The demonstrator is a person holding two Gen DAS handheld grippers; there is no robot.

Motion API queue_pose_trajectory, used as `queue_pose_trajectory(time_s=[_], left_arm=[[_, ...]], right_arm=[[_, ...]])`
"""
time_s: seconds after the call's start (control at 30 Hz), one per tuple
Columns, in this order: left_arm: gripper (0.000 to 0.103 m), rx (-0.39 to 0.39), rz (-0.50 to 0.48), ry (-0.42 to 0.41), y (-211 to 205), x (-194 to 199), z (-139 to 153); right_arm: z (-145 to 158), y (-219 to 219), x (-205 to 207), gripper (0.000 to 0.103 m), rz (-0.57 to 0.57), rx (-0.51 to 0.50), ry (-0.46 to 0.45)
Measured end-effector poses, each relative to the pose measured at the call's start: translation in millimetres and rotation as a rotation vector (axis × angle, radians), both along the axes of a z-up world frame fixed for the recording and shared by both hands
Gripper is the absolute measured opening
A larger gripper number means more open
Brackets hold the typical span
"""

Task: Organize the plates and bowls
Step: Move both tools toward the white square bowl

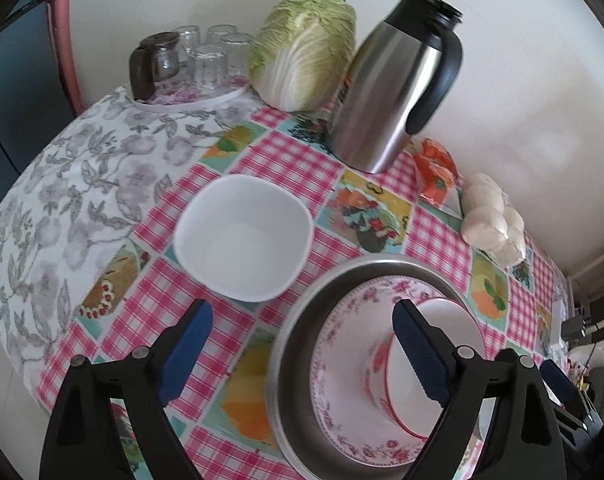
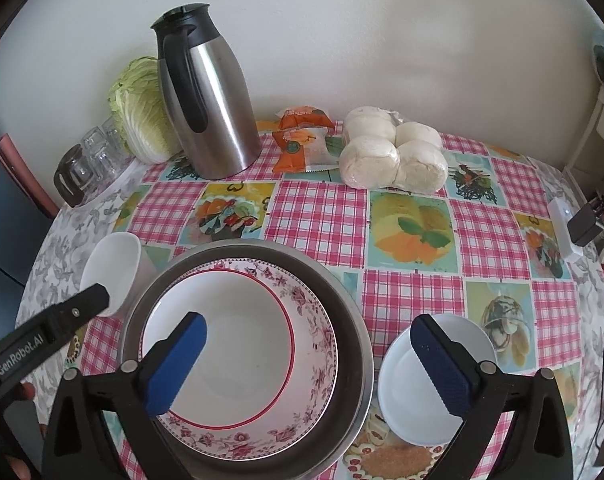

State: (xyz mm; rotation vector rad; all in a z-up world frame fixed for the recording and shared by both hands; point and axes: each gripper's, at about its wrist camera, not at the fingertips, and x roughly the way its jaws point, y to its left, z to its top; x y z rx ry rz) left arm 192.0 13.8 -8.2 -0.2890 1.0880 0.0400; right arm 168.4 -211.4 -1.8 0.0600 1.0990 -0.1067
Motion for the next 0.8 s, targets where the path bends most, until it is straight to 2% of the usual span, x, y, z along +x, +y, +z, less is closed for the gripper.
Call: queue_pose_trajectory(time_s=[0.07, 0.43, 0.8], left_arm=[[0.099, 0.015, 0.013, -0.009, 3.7, 0.2, 0.9], [0.099, 0.074, 0.041, -0.045, 19.5, 4.8, 2.4], [0.1, 0.103, 0.06, -0.079, 39.9, 10.4, 0.7]], right_arm=[[0.0, -0.2, -0.2, 0.103, -0.003, -0.004, -0.003], [1.7, 14.9, -0.5, 0.103, 0.043, -0.004, -0.023], [5.6, 43.3, -3.4, 0.103, 0.076, 0.017, -0.123]])
